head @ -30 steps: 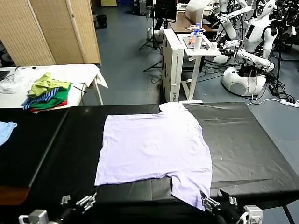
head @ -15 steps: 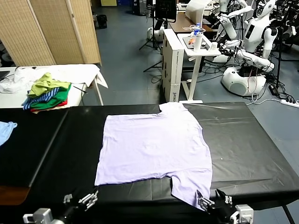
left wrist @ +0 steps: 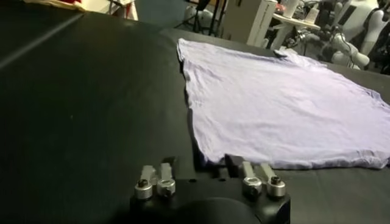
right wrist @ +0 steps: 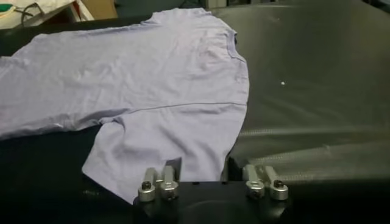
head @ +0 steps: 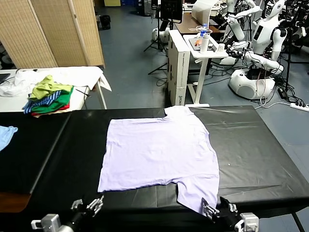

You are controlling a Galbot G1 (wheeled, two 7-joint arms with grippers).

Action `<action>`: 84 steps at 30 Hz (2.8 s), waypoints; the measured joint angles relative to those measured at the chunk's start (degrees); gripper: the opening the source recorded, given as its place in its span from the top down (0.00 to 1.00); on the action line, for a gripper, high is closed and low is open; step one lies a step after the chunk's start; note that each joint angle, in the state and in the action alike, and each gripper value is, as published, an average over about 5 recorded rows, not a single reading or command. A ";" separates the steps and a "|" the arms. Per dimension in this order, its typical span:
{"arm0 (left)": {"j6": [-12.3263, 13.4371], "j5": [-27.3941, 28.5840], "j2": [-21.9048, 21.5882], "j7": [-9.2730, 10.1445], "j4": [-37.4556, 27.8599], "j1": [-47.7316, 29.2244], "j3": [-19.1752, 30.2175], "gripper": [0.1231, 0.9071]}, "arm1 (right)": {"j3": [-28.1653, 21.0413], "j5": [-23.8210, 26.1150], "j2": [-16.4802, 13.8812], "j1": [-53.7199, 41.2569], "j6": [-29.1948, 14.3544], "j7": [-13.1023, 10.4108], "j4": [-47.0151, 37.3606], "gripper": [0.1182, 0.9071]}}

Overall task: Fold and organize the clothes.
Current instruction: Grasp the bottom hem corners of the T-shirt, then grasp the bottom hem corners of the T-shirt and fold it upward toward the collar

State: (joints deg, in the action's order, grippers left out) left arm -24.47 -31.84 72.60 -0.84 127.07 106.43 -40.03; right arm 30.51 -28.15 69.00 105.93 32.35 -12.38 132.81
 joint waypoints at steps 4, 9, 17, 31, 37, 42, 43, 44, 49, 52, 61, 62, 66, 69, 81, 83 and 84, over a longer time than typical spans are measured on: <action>0.16 0.07 0.34 -0.19 -0.07 0.06 0.18 0.85 | 0.25 0.19 0.05 0.82 0.47 -0.64 0.94 0.97; 0.17 0.20 1.07 -0.24 0.61 0.36 0.76 0.95 | 1.55 0.27 -0.13 3.26 3.46 -2.08 3.82 0.97; -0.52 2.33 0.48 1.11 3.44 3.80 -0.50 0.97 | 3.46 0.13 -1.37 7.13 5.45 -2.28 7.38 0.97; 2.63 1.95 0.59 1.13 7.20 7.80 -2.74 0.97 | 5.02 -4.80 -4.00 2.86 -4.88 3.09 7.14 0.97; 3.13 -0.14 1.59 2.05 6.43 4.22 -2.28 0.97 | 3.15 -7.72 -6.29 -4.41 -7.80 3.38 3.07 0.97; 3.45 -1.30 1.15 3.27 5.31 0.19 -1.77 0.97 | 0.38 -7.99 -7.70 -11.52 -7.97 2.81 -2.62 0.97; 3.49 -1.47 1.02 3.55 5.03 -0.67 -1.59 0.97 | -0.18 -7.99 -7.85 -12.87 -8.00 2.76 -3.76 0.97; 3.54 -1.60 0.88 3.79 4.76 -1.55 -1.40 0.97 | -0.69 -8.00 -7.96 -14.11 -8.07 2.71 -4.81 0.97; 3.65 -2.14 0.36 4.66 2.97 -6.38 -0.15 0.97 | -3.14 -8.00 -8.28 -19.87 -8.96 2.51 -9.58 0.97; 3.71 -2.38 0.07 4.92 1.73 -9.06 0.40 0.97 | -4.53 -8.09 -8.19 -22.71 -9.36 2.21 -11.96 0.97; 4.22 -0.22 -0.39 4.45 -2.19 -14.67 2.40 0.97 | -7.29 -8.55 -8.01 -29.10 -9.41 -0.34 -16.83 0.97; 4.23 -0.12 -0.21 4.44 -2.65 -15.18 2.58 0.97 | -7.44 -8.55 -7.93 -29.60 -9.38 -0.47 -17.22 0.97; 4.23 0.16 0.26 4.49 -4.55 -17.05 2.82 0.97 | -7.79 -8.54 -7.65 -30.73 -9.24 -0.55 -18.26 0.97; 4.25 0.50 0.30 4.51 -5.91 -18.13 2.99 0.97 | -7.95 -8.47 -7.49 -31.19 -9.15 -0.54 -18.74 0.97; 4.21 1.79 -1.23 4.17 -10.14 -21.00 5.08 0.97 | -7.68 -8.15 -7.08 -31.65 -6.82 0.04 -19.66 0.90; 4.12 1.83 -1.48 4.11 -10.65 -21.21 5.31 0.97 | -7.25 -8.26 -7.25 -31.15 -5.92 0.62 -19.13 0.78; 4.04 1.86 -1.56 4.10 -10.82 -21.28 5.39 0.97 | -6.97 -8.35 -7.39 -30.80 -5.49 0.82 -18.75 0.69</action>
State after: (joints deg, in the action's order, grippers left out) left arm -20.43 -29.99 71.04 3.26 116.25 85.15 -34.64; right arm 23.54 -36.50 61.61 75.13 26.86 -11.56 114.06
